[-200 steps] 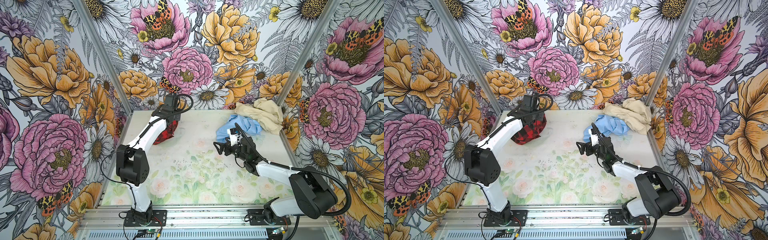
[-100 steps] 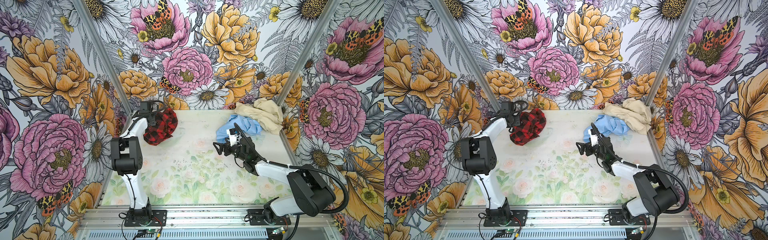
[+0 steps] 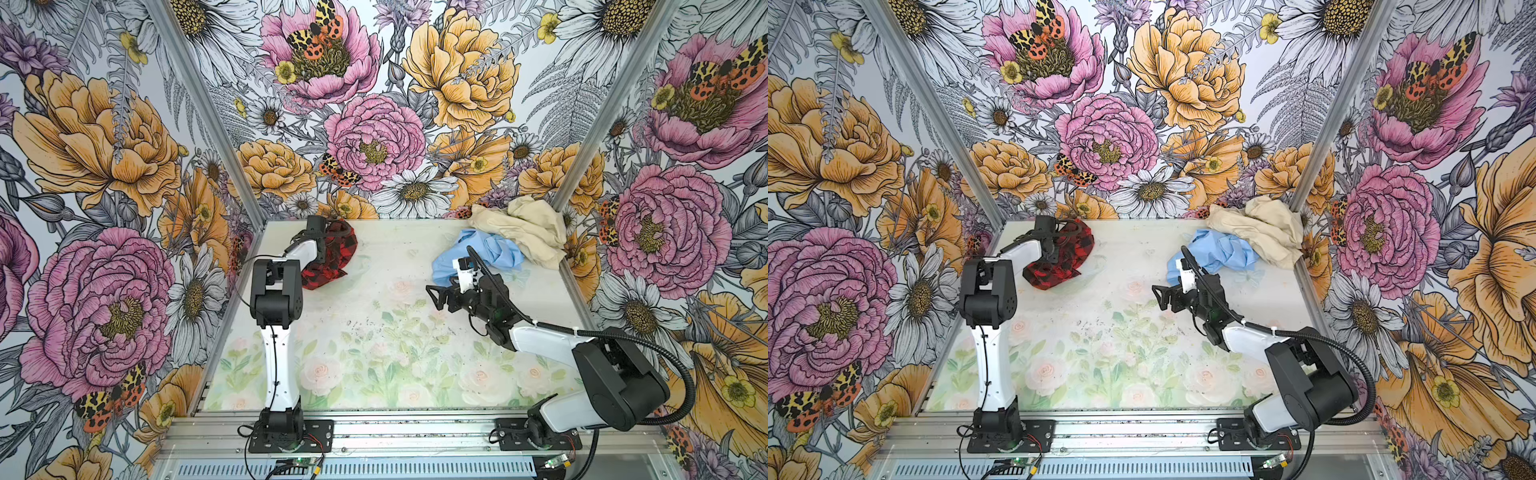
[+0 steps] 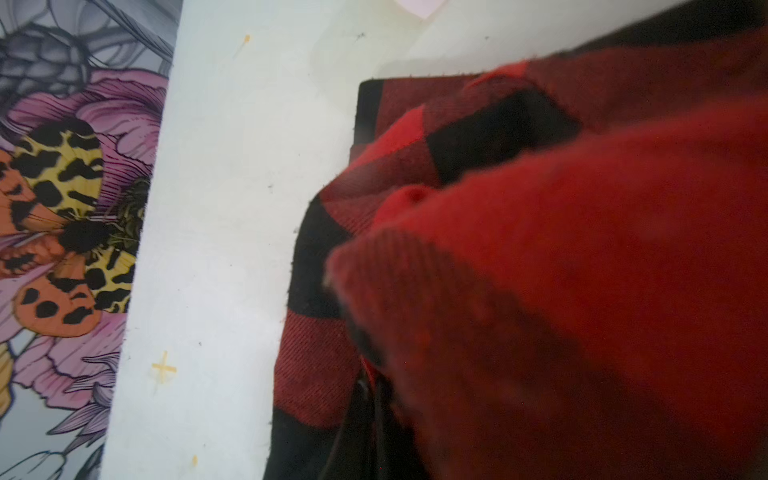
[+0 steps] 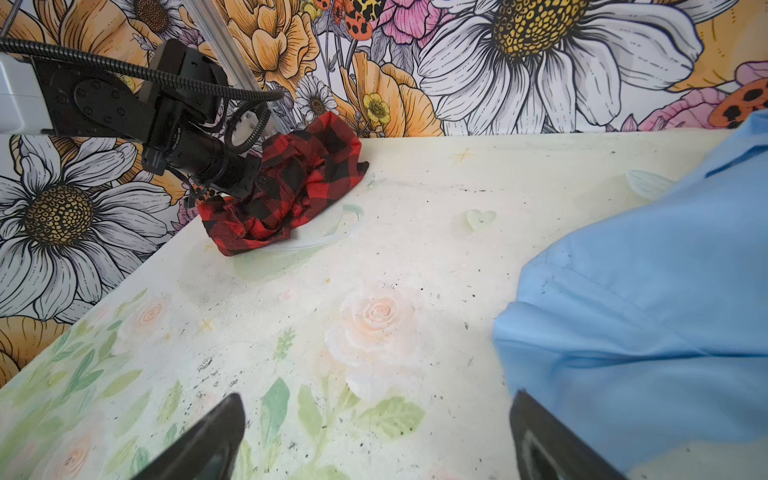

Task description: Pick out a specific cloth from the pile

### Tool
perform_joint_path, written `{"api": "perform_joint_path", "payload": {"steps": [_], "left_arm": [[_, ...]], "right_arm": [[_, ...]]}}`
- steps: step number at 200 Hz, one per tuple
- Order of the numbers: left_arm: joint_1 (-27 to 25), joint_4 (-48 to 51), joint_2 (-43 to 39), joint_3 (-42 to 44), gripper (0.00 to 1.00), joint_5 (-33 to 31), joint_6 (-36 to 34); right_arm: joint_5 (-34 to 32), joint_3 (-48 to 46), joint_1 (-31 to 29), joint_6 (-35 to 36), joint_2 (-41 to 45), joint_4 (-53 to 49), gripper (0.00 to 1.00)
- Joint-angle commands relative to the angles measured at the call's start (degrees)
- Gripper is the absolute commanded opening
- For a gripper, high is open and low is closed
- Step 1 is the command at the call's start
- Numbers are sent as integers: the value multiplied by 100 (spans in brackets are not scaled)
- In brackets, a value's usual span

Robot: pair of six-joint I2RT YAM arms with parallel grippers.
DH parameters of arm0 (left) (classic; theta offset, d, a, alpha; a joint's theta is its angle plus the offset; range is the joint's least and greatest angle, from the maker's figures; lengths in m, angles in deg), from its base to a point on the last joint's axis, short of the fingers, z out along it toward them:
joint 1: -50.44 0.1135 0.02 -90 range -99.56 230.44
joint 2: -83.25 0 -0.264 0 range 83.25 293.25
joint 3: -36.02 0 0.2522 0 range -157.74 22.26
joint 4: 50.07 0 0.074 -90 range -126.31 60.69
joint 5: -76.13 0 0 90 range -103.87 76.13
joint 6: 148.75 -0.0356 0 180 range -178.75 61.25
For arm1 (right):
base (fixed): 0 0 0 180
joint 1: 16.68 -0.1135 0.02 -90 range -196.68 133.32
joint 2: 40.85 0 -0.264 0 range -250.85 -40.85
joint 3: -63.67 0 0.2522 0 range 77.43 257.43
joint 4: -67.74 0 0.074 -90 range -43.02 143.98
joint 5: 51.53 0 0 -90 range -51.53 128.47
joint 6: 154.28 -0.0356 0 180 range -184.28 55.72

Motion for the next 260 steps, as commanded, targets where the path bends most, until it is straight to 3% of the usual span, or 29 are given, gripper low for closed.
{"api": "perform_joint_path", "payload": {"steps": [1,33,82,108,160,213,260], "left_arm": [[-278,555,398,-512,0,-522,-134],[-250,1833,1186,-1736,0,-964,-217],[-275,1844,1163,-1703,0,-649,-630],[-335,1837,1071,-1635,26,-826,-611],[-165,1728,415,-1477,54,128,-114],[57,1693,-56,-1418,64,1165,141],[201,1696,-484,-1313,66,1498,55]], "right_arm": [[44,72,20,26,-81,127,99],[53,47,23,1,6,127,99],[-8,41,26,43,93,49,99],[-13,51,28,37,65,48,99],[-9,45,30,47,40,57,99],[4,43,25,43,127,31,99],[14,34,29,37,176,22,99]]}}
